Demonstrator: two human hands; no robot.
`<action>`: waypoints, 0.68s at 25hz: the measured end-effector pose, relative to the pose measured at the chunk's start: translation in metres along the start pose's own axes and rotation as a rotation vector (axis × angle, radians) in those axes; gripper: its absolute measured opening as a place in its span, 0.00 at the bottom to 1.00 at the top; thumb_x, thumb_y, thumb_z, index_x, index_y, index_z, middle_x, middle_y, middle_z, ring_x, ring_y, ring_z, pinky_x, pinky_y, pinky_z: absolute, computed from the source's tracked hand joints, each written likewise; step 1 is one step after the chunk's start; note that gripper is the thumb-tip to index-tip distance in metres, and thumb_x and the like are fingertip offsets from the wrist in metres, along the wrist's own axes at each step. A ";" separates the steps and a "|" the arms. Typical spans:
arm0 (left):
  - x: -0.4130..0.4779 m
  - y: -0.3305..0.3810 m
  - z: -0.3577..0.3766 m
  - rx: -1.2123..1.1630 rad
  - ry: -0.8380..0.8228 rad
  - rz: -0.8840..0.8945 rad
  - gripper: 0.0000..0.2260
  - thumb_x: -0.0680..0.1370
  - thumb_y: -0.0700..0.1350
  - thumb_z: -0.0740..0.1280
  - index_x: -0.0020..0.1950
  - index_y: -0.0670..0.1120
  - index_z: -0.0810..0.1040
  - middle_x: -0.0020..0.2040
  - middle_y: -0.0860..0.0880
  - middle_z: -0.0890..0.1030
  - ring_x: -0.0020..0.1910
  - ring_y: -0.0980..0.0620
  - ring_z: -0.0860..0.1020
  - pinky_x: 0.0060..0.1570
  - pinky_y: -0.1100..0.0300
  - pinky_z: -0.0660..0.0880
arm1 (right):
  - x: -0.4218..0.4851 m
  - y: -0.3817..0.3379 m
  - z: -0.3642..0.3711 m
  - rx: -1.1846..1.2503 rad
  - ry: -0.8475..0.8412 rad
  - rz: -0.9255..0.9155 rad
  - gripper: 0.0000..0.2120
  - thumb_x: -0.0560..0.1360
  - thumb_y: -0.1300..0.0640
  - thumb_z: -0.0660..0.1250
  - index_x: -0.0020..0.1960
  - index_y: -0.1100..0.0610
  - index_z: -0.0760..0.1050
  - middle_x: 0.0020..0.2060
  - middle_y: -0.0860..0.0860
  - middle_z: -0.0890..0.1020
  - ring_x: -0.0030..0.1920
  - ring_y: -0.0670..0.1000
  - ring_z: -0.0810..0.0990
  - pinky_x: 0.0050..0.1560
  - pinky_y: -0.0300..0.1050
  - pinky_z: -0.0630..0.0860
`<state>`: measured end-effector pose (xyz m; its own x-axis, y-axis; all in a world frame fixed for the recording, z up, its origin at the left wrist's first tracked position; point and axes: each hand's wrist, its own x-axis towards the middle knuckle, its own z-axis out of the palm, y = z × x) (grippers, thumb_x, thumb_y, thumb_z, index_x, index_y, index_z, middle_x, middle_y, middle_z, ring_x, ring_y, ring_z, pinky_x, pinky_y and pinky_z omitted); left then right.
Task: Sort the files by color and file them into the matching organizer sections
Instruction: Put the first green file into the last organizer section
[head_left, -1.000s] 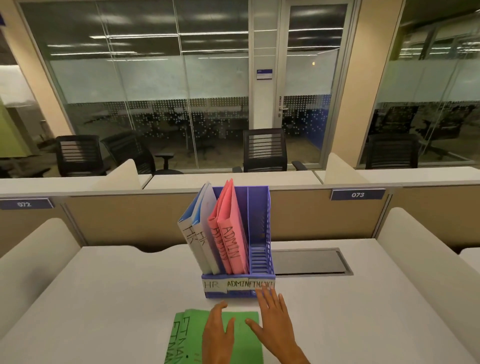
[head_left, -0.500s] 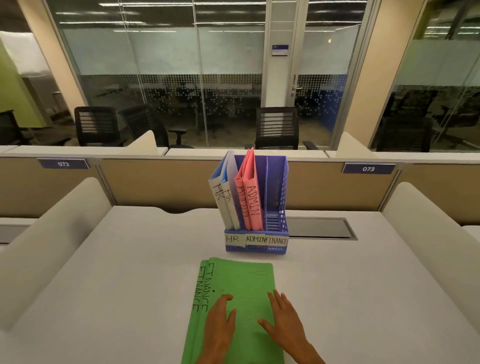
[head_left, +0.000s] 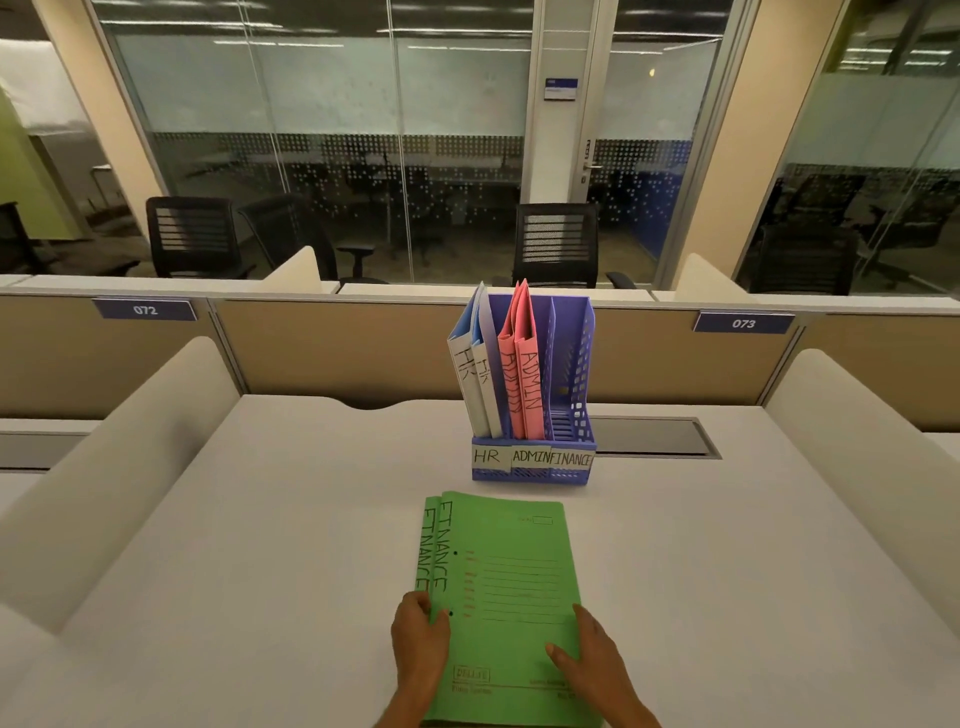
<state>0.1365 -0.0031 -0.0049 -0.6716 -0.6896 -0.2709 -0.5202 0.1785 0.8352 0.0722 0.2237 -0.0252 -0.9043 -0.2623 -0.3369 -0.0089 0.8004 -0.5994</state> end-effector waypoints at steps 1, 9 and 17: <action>-0.001 -0.001 0.001 0.003 -0.015 -0.026 0.11 0.75 0.37 0.70 0.56 0.41 0.75 0.54 0.44 0.80 0.49 0.48 0.78 0.49 0.58 0.75 | -0.001 0.001 -0.001 0.015 -0.006 0.011 0.40 0.75 0.45 0.68 0.77 0.58 0.51 0.75 0.55 0.64 0.73 0.54 0.65 0.73 0.48 0.65; 0.003 0.013 0.000 -0.241 -0.206 -0.126 0.09 0.77 0.49 0.70 0.51 0.43 0.82 0.46 0.47 0.86 0.44 0.48 0.85 0.52 0.48 0.81 | -0.007 0.008 -0.005 0.183 -0.023 0.056 0.40 0.73 0.46 0.71 0.76 0.56 0.55 0.73 0.54 0.68 0.71 0.55 0.69 0.72 0.51 0.67; -0.016 0.058 0.005 -0.500 -0.387 -0.076 0.10 0.77 0.50 0.70 0.53 0.47 0.75 0.49 0.45 0.86 0.46 0.46 0.86 0.47 0.46 0.83 | -0.003 0.014 -0.007 0.453 0.060 0.133 0.32 0.73 0.43 0.71 0.72 0.52 0.63 0.69 0.53 0.73 0.67 0.53 0.73 0.68 0.48 0.68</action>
<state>0.1142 0.0219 0.0452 -0.8333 -0.3668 -0.4136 -0.3278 -0.2746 0.9039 0.0717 0.2401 -0.0273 -0.9082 -0.1312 -0.3974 0.2834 0.5059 -0.8147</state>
